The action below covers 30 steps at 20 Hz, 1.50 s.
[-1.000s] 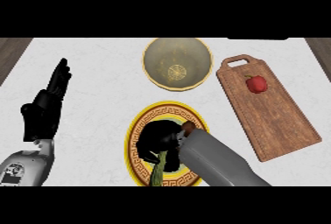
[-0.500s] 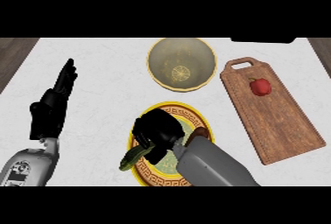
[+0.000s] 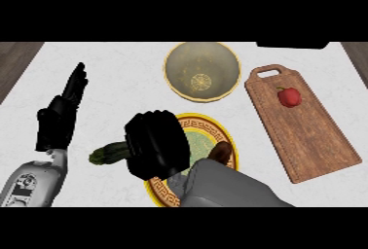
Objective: Pick the squash from the plate and place it in the bowl
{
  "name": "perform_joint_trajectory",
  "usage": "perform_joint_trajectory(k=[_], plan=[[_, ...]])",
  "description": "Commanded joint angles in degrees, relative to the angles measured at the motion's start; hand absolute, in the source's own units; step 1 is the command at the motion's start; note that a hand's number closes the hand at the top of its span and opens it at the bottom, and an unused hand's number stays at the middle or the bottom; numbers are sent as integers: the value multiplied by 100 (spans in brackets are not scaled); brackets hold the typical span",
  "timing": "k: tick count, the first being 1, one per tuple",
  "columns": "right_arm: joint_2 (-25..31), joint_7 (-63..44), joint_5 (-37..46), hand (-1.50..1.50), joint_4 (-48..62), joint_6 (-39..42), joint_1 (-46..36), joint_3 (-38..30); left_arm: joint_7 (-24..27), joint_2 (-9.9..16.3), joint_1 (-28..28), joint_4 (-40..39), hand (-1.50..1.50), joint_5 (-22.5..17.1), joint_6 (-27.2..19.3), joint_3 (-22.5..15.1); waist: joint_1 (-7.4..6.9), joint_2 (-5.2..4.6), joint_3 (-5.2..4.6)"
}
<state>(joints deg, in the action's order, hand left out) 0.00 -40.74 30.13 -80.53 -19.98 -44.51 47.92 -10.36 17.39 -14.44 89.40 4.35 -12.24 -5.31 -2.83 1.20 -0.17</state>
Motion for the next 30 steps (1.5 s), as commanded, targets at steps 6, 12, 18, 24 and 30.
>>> perform_joint_trajectory(k=[6,12,18,24,30], plan=[[0,-2491,252,150,345,-1526,-1736,142,39,-3,-163,-90,0,-23,58,117,20,-114,5],[1,-1459,347,150,1534,-2338,-1559,-213,118,77,29,44,0,-17,98,265,104,-147,13],[0,-612,106,150,2825,-2355,-2193,-981,172,-222,-115,-161,0,229,-85,87,116,-166,13],[402,727,172,150,3948,-2438,-1872,-1431,168,73,-59,-103,0,-82,296,421,125,-182,15],[455,1067,422,150,5570,-2481,-2630,-1785,106,-204,82,177,0,280,43,67,-23,-223,14]])
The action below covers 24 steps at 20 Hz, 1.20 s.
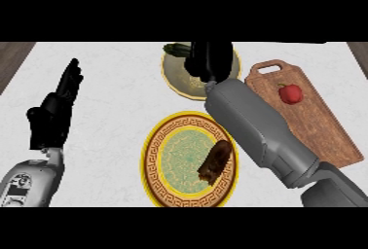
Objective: Pick the squash from the plate and place it in the bowl
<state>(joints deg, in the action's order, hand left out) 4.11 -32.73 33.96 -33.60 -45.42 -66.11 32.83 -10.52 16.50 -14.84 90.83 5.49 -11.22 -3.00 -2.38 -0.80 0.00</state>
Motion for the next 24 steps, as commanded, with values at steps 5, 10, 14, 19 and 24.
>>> perform_joint_trajectory(k=[5,10,14,19,24], plan=[[60,1246,-564,150,1387,-344,-47,-915,-39,-80,-123,102,0,20,92,-80,-162,-92,9],[4,1941,-1231,-150,1515,381,-80,-1491,188,-202,-220,-135,0,86,54,-136,-230,-164,12],[28,3002,-1770,-150,1306,589,110,-2008,59,-151,-359,-96,0,53,82,-54,-224,-163,20],[245,4151,-2342,-150,1175,731,223,-2685,23,-163,-95,-14,0,125,80,-114,-163,-94,16],[296,4784,-2767,-150,1424,868,267,-3268,203,-113,-155,-293,0,10,120,151,-58,-56,8]])
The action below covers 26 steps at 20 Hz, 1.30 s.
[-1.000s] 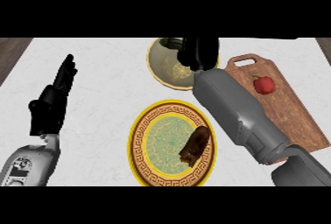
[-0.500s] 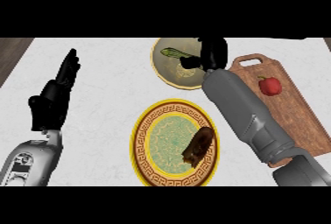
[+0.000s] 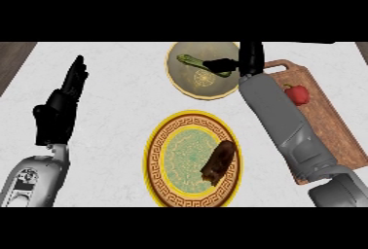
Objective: Pick the squash from the plate and place it in the bowl
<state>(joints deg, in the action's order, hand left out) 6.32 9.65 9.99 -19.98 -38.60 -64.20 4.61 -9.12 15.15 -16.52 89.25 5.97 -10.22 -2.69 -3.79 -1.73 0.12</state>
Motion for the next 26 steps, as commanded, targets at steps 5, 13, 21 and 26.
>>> perform_joint_trajectory(k=[5,13,21,26], plan=[[297,1074,-725,-150,-125,895,375,-803,336,-119,468,22,0,104,-123,81,249,129,-10],[452,1533,-1068,-150,-1251,2198,1788,-783,-321,-104,711,656,0,296,-161,47,430,219,-11],[587,1011,-1033,-150,-3123,2694,2953,-443,22,44,503,204,0,48,278,504,414,191,-14],[709,771,-1045,-150,-4042,2869,3618,-515,-85,-215,421,284,0,343,216,326,388,178,-13]])
